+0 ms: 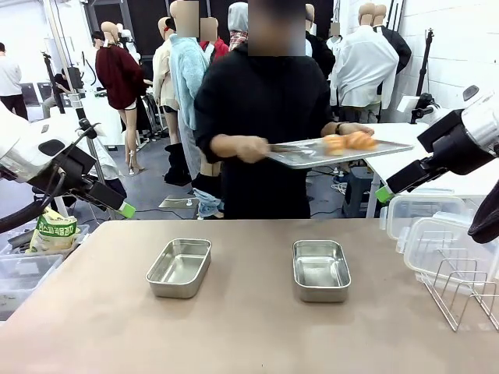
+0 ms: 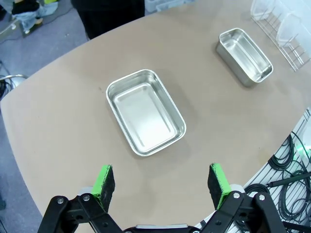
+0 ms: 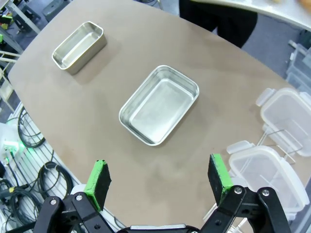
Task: Place the bread in airtight containers.
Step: Lift both Airtight Container.
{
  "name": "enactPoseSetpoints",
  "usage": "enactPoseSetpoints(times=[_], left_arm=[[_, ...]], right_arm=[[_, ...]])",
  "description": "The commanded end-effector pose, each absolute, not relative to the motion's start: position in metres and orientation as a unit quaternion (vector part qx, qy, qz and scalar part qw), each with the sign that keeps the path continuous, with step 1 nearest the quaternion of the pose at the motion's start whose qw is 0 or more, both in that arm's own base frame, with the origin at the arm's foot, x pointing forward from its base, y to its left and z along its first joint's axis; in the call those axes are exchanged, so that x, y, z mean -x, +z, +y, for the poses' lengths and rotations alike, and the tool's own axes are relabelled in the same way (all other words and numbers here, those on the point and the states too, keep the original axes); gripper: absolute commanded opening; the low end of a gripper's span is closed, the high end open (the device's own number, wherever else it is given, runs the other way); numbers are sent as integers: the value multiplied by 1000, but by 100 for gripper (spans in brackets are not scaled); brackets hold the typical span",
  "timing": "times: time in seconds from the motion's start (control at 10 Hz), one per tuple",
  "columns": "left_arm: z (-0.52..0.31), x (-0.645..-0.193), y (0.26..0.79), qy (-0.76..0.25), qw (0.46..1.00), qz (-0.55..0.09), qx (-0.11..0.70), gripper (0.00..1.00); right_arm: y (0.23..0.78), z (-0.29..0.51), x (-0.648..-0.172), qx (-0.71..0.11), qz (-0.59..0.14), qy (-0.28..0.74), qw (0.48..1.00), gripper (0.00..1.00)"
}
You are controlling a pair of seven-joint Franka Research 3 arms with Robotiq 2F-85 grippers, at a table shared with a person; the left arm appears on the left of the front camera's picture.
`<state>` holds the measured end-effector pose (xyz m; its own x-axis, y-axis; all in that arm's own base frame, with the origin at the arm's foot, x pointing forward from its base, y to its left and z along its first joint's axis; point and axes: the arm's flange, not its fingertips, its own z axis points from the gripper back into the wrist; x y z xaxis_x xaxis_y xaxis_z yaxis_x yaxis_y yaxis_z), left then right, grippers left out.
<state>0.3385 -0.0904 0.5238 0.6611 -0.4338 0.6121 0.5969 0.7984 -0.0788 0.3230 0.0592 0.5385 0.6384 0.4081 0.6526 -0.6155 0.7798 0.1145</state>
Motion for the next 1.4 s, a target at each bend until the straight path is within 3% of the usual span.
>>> enactPoseSetpoints(times=[0.0,1.3], left_arm=[[-89,-339,522,-289,901,-293,139,100],[-89,-339,522,-289,901,-293,139,100]], right_arm=[[537,60,-323,-173,-310,288,889,100],[537,60,-323,-173,-310,288,889,100]])
